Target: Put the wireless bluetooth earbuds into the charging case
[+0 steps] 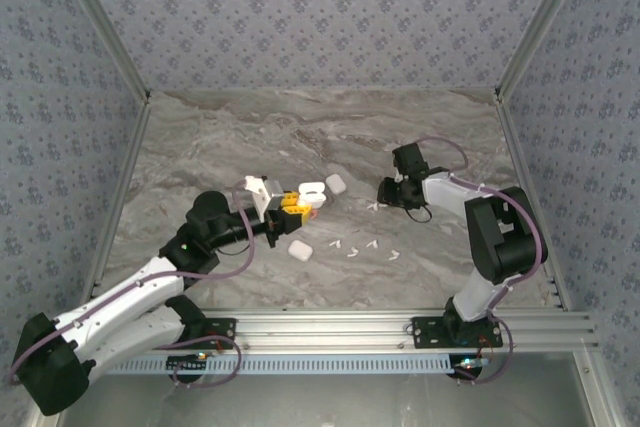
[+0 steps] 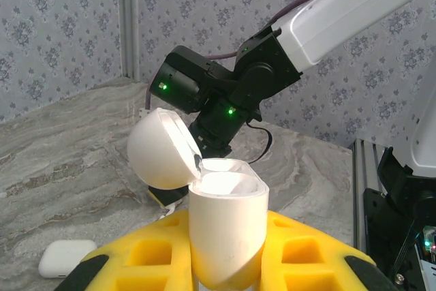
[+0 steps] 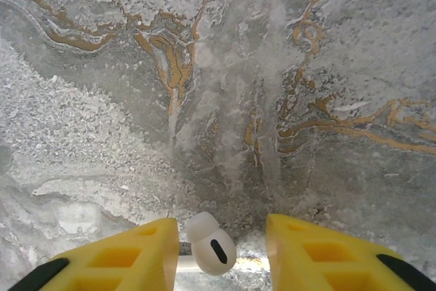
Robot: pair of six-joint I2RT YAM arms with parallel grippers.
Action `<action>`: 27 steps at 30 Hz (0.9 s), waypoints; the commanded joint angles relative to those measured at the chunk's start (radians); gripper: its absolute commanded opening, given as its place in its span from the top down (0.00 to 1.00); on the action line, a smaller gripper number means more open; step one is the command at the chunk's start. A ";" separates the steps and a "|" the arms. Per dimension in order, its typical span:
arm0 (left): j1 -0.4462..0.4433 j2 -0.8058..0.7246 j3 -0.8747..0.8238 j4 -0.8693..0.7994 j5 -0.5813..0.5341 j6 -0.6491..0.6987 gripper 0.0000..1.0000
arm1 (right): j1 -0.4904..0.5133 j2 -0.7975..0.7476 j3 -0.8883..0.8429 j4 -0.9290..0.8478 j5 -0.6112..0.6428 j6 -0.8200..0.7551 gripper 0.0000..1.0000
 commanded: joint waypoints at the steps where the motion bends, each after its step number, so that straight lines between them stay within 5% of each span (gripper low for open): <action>1: -0.007 -0.020 0.026 0.010 -0.009 0.011 1.00 | -0.001 0.018 -0.001 0.003 -0.026 0.009 0.61; 27: -0.008 -0.027 0.029 -0.008 -0.015 0.014 1.00 | 0.032 0.058 0.022 -0.031 -0.004 -0.004 0.72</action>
